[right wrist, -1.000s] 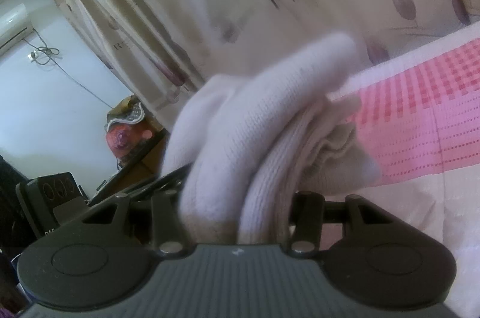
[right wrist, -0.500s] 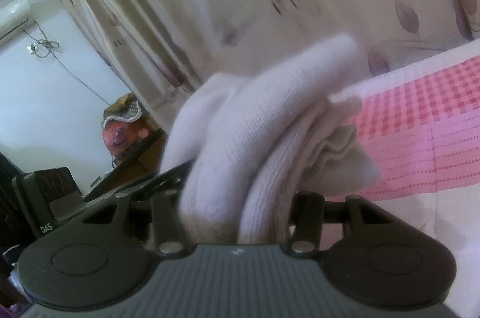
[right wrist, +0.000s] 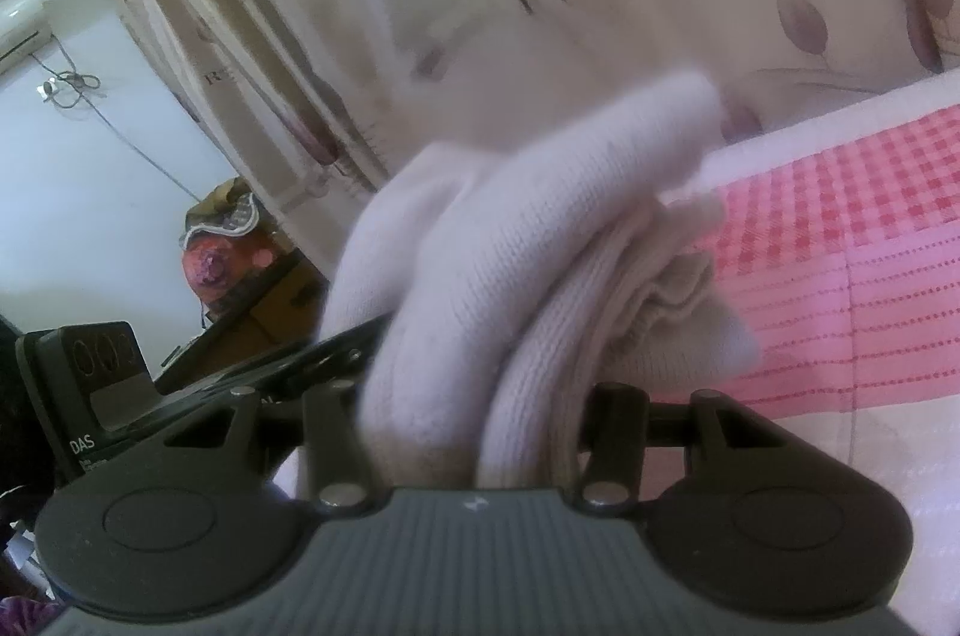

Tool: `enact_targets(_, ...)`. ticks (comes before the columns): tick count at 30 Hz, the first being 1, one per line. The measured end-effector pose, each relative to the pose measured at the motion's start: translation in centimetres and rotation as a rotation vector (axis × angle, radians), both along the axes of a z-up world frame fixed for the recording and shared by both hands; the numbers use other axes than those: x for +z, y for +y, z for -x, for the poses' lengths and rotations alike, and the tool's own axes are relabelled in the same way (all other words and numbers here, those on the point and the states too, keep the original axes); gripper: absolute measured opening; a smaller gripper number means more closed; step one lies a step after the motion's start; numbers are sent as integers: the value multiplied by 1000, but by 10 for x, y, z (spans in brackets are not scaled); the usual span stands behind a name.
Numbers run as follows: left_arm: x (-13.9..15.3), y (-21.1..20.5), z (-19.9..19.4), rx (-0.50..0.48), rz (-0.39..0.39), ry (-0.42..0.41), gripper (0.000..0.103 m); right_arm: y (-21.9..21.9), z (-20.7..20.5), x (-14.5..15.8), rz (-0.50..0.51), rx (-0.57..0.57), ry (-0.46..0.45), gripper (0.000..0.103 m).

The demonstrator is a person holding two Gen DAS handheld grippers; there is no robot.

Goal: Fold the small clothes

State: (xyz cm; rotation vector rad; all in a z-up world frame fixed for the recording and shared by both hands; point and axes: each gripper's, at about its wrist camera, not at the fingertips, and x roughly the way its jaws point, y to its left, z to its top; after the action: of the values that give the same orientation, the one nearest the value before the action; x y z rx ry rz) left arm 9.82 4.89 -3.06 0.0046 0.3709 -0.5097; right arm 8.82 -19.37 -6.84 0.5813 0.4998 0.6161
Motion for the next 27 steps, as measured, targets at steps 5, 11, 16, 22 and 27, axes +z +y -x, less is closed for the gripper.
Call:
enact_targets(5,-11,-4,-11,3,-10,36,46,-4,-8,-13,1,-3,26,50)
enact_targets(11,-31,-5,-26,11,-20,93,46,-8,-17,-32,6,-9,61,50)
enact_targets(16,-44,-6,-37,19,-30,124,46,-12,-24,-47,-6,-18,92,50)
enact_targets(22,-54,-7,-47,23,-47,143,48,-18,-29,-57,-5,-30,112,50)
enact_targets(27,-61,-6,-53,40,-56,157,52,-22,-33,-63,-3,-37,128,51)
